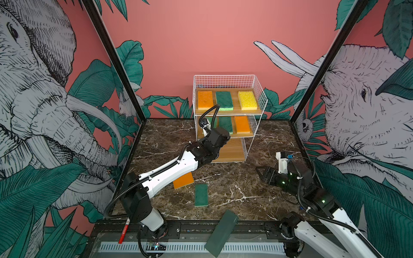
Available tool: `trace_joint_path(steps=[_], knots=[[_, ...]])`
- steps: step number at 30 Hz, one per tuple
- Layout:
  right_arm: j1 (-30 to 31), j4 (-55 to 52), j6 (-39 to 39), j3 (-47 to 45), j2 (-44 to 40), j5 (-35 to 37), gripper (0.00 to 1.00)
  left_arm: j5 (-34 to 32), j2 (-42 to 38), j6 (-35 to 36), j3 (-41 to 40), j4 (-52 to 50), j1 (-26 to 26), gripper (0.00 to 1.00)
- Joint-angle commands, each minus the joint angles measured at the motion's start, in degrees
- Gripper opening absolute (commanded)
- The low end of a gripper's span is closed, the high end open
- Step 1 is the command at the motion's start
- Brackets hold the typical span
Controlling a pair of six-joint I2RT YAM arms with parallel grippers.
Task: Arrange cleaning sponges on a shelf
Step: Move the cleaning sponge to the shelf.
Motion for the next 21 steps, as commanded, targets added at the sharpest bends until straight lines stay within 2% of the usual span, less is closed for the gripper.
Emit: trace_joint_path(steps=[1, 10, 13, 16, 19, 21], knots=[[-0.1, 0.8, -0.6, -0.2, 0.3, 1.0, 0.77, 0.1, -4.4, -1.0, -2.0, 1.4, -0.5, 0.0], [0.0, 0.3, -1.9, 2.6, 2.6, 1.4, 0.75, -1.0, -13.7, 1.4, -3.6, -4.6, -1.6, 0.0], [1.2, 1.0, -1.6, 3.4, 4.2, 1.5, 0.74, -1.6, -17.0, 0.9, -4.2, -8.8, -1.6, 0.08], [4.6, 1.6, -1.8, 5.0, 6.2, 3.5, 0.74, -1.7, -20.9, 1.9, -5.0, -12.8, -1.6, 0.19], [10.3, 1.7, -2.5, 8.0, 9.3, 8.3, 0.74, -1.5, -24.1, 3.7, -3.8, -20.0, -1.5, 0.24], [14.6, 1.8, -3.1, 10.6, 12.3, 11.7, 0.74, -2.2, -25.0, 4.9, -1.2, -27.2, -1.3, 0.23]])
